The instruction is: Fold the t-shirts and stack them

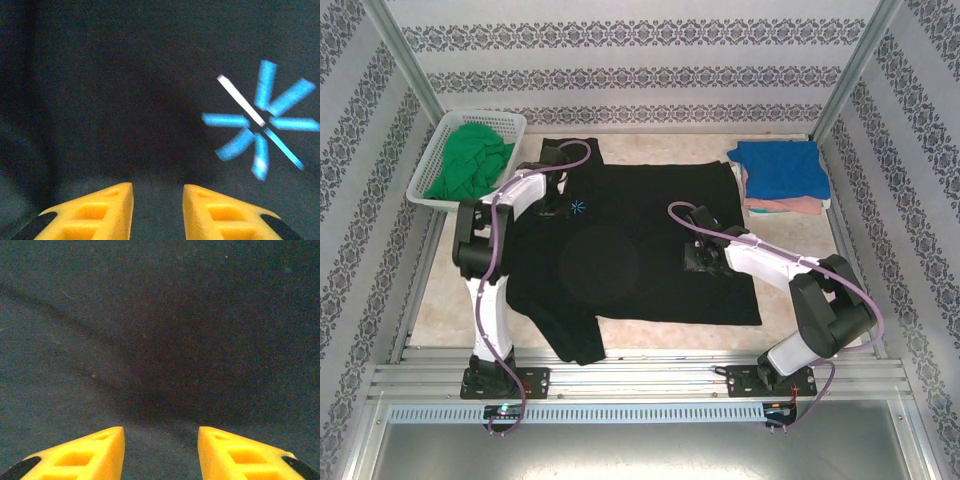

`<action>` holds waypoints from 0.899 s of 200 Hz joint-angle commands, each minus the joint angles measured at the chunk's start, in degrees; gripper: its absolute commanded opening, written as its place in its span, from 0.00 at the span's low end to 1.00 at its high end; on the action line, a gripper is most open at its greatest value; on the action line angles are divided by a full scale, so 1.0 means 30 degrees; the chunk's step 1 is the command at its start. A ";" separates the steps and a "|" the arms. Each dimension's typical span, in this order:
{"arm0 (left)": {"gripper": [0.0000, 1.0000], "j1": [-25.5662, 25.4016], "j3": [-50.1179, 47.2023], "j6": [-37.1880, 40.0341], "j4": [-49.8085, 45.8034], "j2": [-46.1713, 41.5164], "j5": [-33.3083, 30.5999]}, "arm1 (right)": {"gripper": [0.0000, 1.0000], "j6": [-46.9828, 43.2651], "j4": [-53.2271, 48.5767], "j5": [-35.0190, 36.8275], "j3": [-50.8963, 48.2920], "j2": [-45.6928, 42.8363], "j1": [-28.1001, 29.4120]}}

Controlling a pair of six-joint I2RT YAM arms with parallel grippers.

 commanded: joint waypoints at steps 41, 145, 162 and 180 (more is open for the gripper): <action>0.28 0.2078 0.4695 0.0221 -0.2428 0.3011 -0.3416 | 0.44 0.0226 -0.0676 0.0737 -0.0124 0.0552 -0.0408; 0.27 0.1935 0.6603 0.1569 -0.4391 0.1865 -0.5962 | 0.41 0.0485 -0.1565 0.0931 -0.1172 -0.1254 -0.0523; 0.31 0.1291 0.6609 0.1594 -0.4792 0.0671 -0.6318 | 0.41 0.0288 -0.1830 0.1084 -0.0259 -0.0987 -0.0028; 0.34 0.0695 0.6055 0.1481 -0.5333 -0.0949 -0.6667 | 0.41 0.0309 -0.2196 0.1172 0.0063 -0.0858 0.0683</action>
